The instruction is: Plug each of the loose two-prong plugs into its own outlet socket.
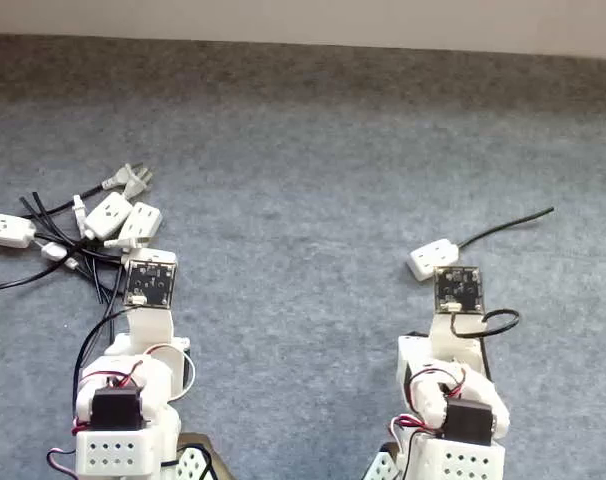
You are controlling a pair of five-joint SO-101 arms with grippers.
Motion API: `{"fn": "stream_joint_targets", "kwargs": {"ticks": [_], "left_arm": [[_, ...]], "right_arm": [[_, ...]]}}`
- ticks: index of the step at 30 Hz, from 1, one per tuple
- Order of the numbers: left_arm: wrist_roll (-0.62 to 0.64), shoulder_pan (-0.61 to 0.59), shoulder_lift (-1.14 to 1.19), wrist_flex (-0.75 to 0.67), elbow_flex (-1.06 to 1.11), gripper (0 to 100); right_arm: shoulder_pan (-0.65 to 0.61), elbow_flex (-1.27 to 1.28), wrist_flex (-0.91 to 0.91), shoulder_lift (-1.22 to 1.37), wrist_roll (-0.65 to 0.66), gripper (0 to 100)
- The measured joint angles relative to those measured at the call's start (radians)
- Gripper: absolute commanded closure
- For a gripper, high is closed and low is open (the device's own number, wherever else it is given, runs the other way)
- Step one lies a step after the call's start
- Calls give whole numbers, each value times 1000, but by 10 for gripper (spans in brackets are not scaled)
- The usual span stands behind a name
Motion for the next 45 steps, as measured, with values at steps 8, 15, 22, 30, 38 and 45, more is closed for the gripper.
{"fn": "stream_joint_targets", "kwargs": {"ticks": [8,15,22,30,38,45], "left_arm": [[0,0,0,0,0,994],[0,0,0,0,0,994],[0,0,0,0,0,994],[0,0,0,0,0,994],[0,0,0,0,0,994],[0,0,0,0,0,994]], "right_arm": [[-2,-253,0,-6,0,990],[-2,-253,0,-5,0,990],[-2,-264,0,-6,0,986],[-2,-264,-132,-5,55,985],[-2,-264,-238,-5,17,817],[-2,-356,-241,-5,-130,660]]}}
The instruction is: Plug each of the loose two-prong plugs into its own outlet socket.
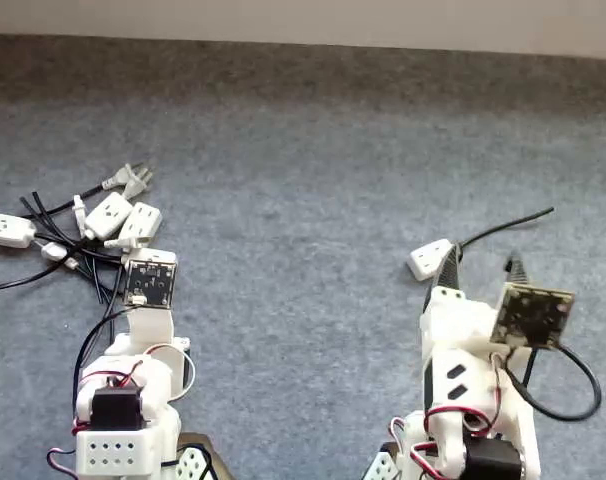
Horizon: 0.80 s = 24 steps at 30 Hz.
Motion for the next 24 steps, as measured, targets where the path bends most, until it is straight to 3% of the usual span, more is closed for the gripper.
{"fn": "stream_joint_targets", "kwargs": {"ticks": [7,24], "left_arm": [[0,0,0,0,0,994],[0,0,0,0,0,994]], "right_arm": [[18,-170,0,193,-118,660],[49,-825,233,1232,-509,660]]}}
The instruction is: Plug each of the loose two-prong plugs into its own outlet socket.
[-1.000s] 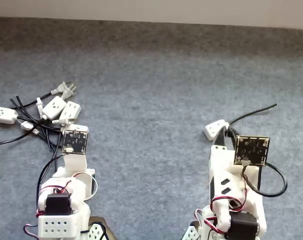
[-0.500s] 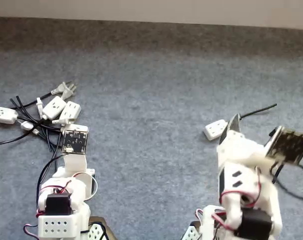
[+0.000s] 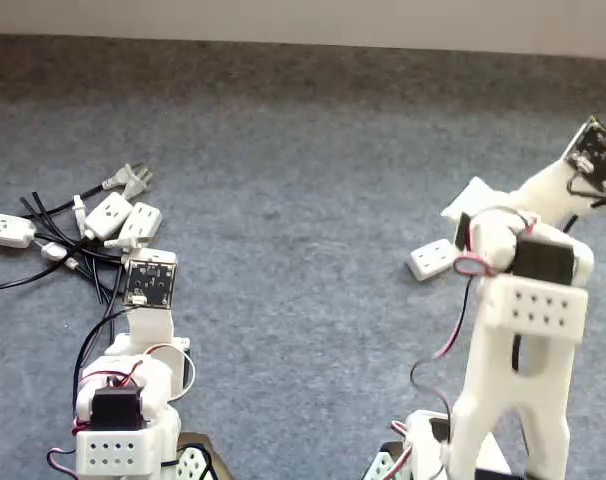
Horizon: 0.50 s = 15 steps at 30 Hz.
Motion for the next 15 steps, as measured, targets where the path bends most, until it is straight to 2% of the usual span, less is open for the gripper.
{"fn": "stream_joint_targets", "kwargs": {"ticks": [5,10,15], "left_arm": [[0,0,0,0,0,994],[0,0,0,0,0,994],[0,0,0,0,0,994]], "right_arm": [[-11,-81,5,244,-11,660],[-83,-176,5,459,-15,660],[-127,-275,5,617,-149,660]]}}
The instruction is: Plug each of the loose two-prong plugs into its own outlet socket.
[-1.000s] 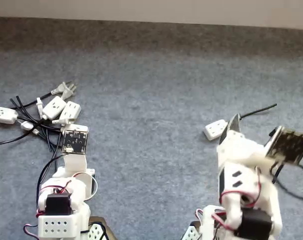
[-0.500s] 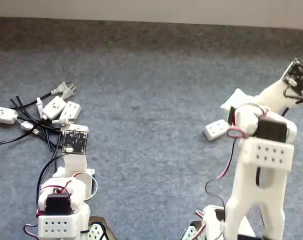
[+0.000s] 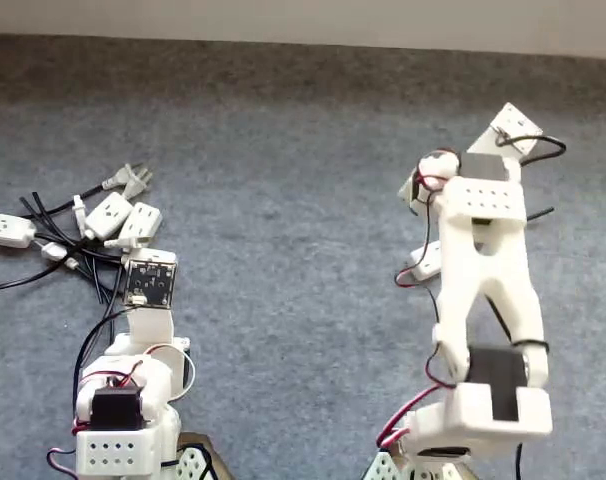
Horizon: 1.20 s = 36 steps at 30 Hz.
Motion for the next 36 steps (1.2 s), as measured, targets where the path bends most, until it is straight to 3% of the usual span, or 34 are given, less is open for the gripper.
{"fn": "stream_joint_targets", "kwargs": {"ticks": [13,21,29,36], "left_arm": [[0,0,0,0,0,994],[0,0,0,0,0,994],[0,0,0,0,0,994],[0,0,0,0,0,994]], "right_arm": [[5,-25,-106,287,-126,660],[20,-25,-180,334,-130,665],[71,-25,-180,334,-130,872],[78,-25,-180,334,-130,886]]}}
